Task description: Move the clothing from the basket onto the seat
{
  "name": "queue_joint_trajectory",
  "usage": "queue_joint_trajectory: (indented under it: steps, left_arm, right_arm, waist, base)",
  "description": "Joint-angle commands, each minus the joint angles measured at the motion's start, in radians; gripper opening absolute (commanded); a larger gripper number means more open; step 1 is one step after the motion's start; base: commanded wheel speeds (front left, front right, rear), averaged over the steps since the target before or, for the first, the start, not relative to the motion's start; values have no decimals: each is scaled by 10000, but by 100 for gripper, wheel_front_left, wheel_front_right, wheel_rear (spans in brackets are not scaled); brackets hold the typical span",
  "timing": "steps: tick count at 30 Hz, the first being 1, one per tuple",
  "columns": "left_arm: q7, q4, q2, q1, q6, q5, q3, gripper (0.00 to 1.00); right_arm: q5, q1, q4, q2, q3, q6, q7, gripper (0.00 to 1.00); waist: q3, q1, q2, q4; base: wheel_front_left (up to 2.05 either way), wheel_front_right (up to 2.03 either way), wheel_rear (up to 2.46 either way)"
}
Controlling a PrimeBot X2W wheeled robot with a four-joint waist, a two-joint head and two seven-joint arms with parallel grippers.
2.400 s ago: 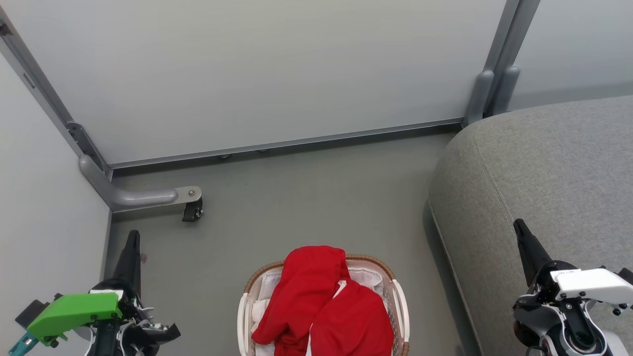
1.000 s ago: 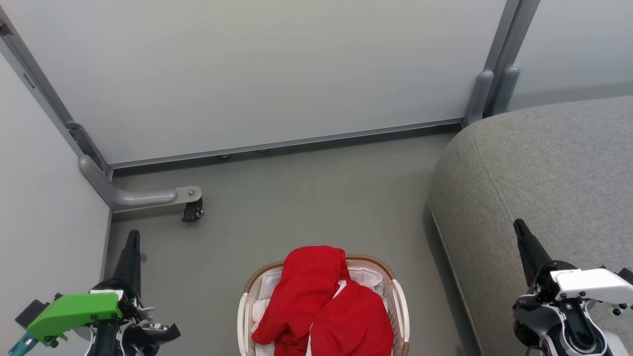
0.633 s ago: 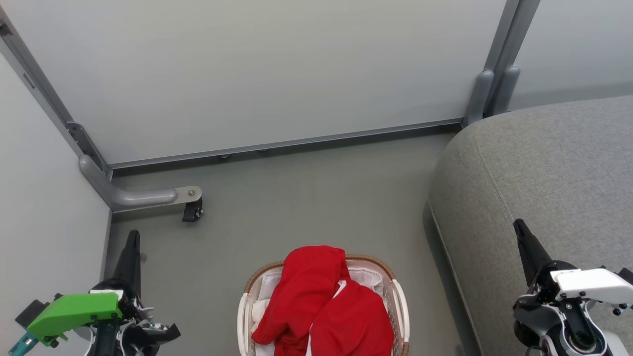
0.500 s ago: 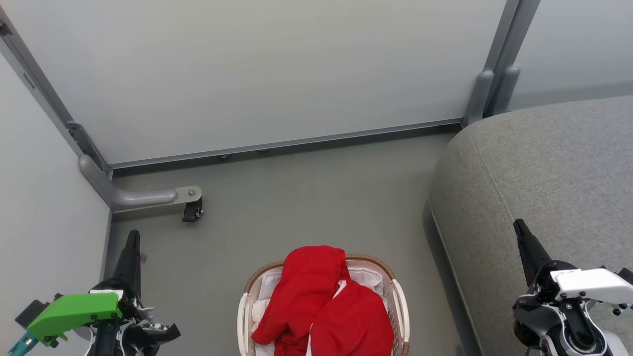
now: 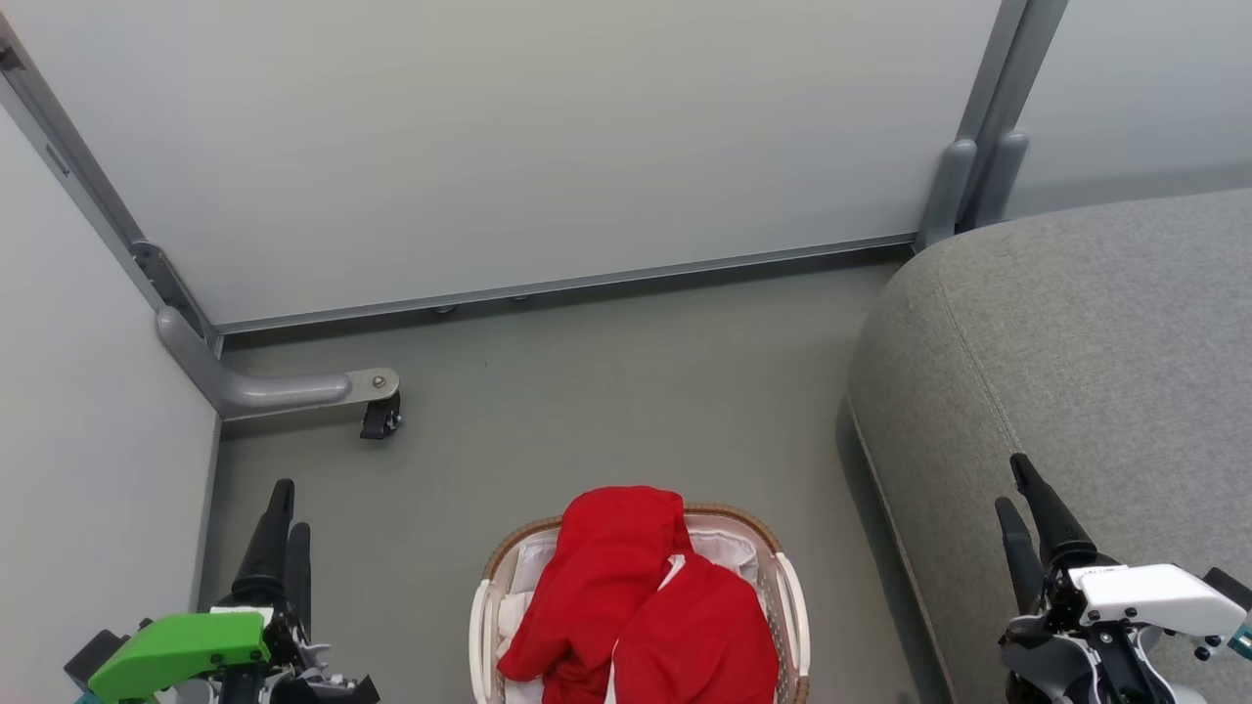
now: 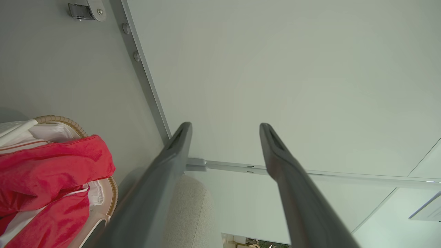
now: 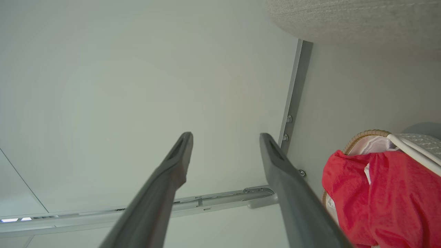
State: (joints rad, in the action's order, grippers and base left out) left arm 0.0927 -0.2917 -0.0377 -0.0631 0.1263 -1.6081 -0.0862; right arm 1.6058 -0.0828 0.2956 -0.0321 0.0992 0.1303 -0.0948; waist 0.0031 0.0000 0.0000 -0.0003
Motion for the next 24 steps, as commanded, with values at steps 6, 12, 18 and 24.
queue_joint_trajectory:
  steps: [6,12,18,24]
  left_arm:
    - [-367,264,-43,-120,16,261,403,100]
    - [-639,361,-52,-98,19,649,689,100]
    - [-891,495,-61,-167,23,1568,875,100]
    - [-1131,797,-70,-236,26,3086,982,100]
  right_arm:
    - [-453,-66,-115,-76,-73,2,383,100]
    - [-1270,-33,-155,-89,44,3,655,100]
    - [-2519,-20,-292,-101,217,3,910,100]
    - [-4029,20,-594,-110,250,3,1147,100]
  waist:
    - [-9,0,0,-1]
    - [-21,0,0,-1]
    - [-35,0,0,7]
    - [-46,0,0,14]
  base:
    - [0,0,0]
    - [0,0,0]
    - [0,0,0]
    - [0,0,0]
